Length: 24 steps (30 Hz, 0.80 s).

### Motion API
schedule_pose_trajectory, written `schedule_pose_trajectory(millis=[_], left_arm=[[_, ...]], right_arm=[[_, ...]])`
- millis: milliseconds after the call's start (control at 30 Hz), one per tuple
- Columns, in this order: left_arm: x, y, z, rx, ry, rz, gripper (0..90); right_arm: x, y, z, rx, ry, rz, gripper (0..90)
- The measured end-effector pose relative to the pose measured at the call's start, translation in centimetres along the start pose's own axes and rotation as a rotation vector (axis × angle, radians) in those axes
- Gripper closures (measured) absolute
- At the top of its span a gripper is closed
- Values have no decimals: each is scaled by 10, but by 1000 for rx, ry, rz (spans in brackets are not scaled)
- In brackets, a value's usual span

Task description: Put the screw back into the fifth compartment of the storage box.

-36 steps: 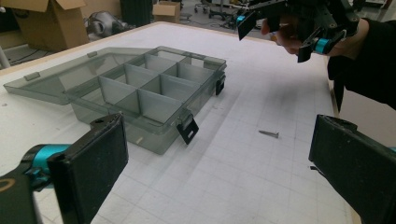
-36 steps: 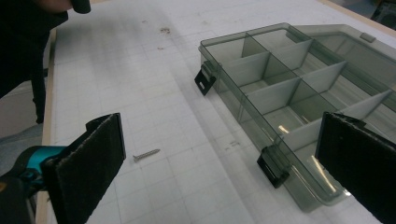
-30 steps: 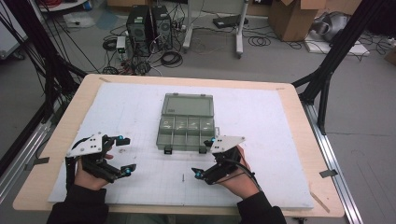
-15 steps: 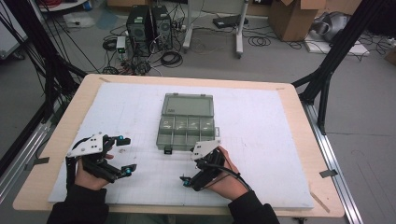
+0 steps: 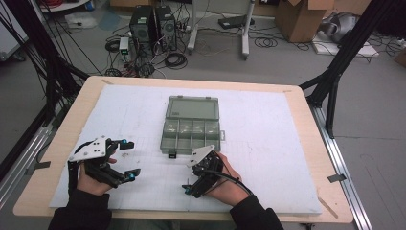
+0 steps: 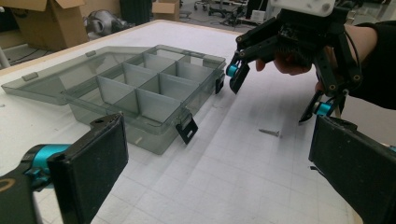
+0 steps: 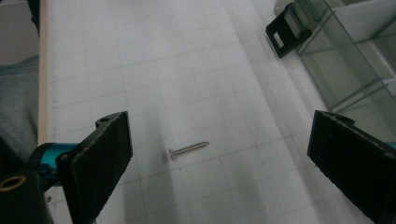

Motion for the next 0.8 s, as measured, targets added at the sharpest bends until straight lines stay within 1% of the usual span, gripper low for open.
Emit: schedule_pose_trajectory(millis=[33, 67, 100, 133, 167, 233, 267, 333, 367, 400, 467, 500, 533, 567, 633, 667, 700, 733, 800], left_arm=[[0, 0, 0, -1, -1, 1, 50], [0, 0, 0, 0, -1, 0, 50], [0, 0, 0, 2, -2, 0, 50], [0, 0, -1, 1, -3, 0, 50], [0, 0, -1, 2, -3, -1, 50], [0, 0, 0, 2, -3, 0, 50], [0, 0, 0, 2, -3, -1, 50], [0, 0, 0, 1, -3, 0, 51], [0, 0, 0, 1, -2, 0, 50], [0, 0, 0, 1, -2, 0, 51], [0, 0, 0, 1, -2, 0, 50], [0, 0, 0, -1, -3, 1, 50], [0, 0, 0, -1, -3, 1, 50], [0, 0, 0, -1, -3, 1, 50], [0, 0, 0, -1, -3, 1, 50], [0, 0, 0, -2, -3, 1, 50], [0, 0, 0, 0, -3, 0, 50], [0, 0, 0, 0, -4, 0, 50], [0, 0, 0, -1, -6, -3, 50]], right_arm=[[-2, 0, 0, -9, -16, 3, 56], [-2, 0, 0, -9, -16, 3, 56], [-5, 0, 0, -11, -35, -3, 63], [-5, 0, 0, -11, -35, -3, 63], [-6, 0, 1, -23, -54, -2, 64], [-7, 0, 1, -28, -64, -4, 64], [-9, 0, 2, -30, -90, -6, 78], [-10, 0, 2, -29, -97, -4, 83], [-10, -1, 4, -28, -116, 2, 83], [-10, -1, 4, -28, -116, 2, 83], [-11, -1, 5, -34, -135, 8, 86], [-11, -1, 5, -31, -157, 7, 88], [-11, -1, 5, -31, -157, 7, 88], [-11, -1, 6, -32, -182, 14, 108], [-11, -1, 6, -30, -186, 15, 121], [-10, 0, 6, -29, -197, 24, 130], [-8, 0, 6, -30, -220, 37, 133], [-8, 0, 6, -30, -220, 37, 133], [-7, 0, 7, -26, -238, 41, 134]])
Point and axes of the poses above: each handheld gripper's, and its own axes: x roughly backward along the jaws, z roughly out of its top, y roughly to its right, the point moved 4 cm from there along -x, roughly forward along the jaws, and after that the axes turned 4 degrees about y, right-handed, at the moved point
